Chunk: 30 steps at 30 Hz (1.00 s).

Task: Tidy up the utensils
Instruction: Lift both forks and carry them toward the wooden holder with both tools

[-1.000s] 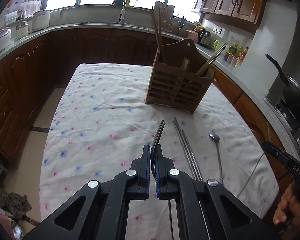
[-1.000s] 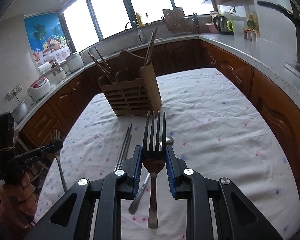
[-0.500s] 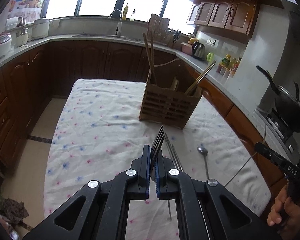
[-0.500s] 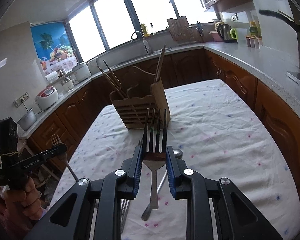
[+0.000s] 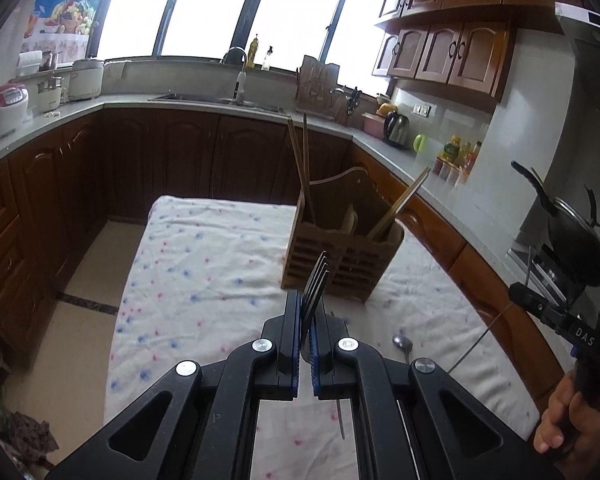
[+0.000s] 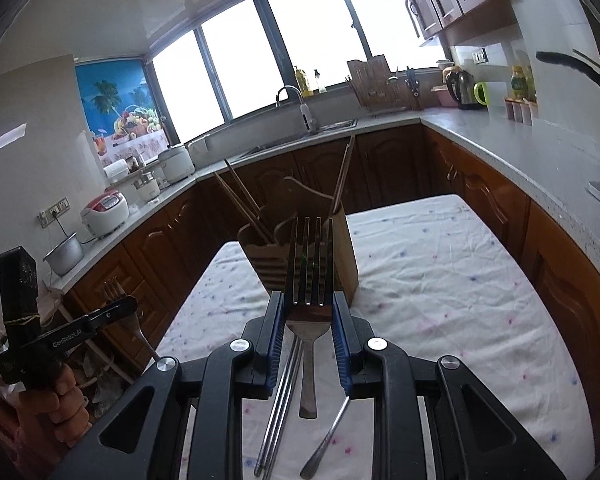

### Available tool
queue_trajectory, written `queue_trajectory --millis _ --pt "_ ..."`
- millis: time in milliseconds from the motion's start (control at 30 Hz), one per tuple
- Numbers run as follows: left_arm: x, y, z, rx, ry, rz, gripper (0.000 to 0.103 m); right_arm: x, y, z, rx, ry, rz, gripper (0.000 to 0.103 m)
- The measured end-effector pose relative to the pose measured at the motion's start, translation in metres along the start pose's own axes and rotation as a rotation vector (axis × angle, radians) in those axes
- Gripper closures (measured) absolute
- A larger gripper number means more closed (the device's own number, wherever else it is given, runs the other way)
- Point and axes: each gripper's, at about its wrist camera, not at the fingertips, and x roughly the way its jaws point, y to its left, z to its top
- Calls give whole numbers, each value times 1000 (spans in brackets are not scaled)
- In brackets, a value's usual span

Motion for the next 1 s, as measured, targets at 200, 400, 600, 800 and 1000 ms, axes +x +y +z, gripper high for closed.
queue_trajectory --millis 200,400,600,800,1000 --pt "4 2 11 -3 -27 0 101 4 0 8 -6 -15 5 80" --pt "7 3 24 -4 -59 -2 101 9 -3 17 -1 -31 9 80" --pt "13 4 31 0 -77 0 101 15 -6 29 1 -44 14 80" --pt "23 3 36 -1 -79 0 101 24 -11 38 12 -53 21 80" --pt "31 -2 49 14 -106 3 101 32 -12 49 13 -65 22 80"
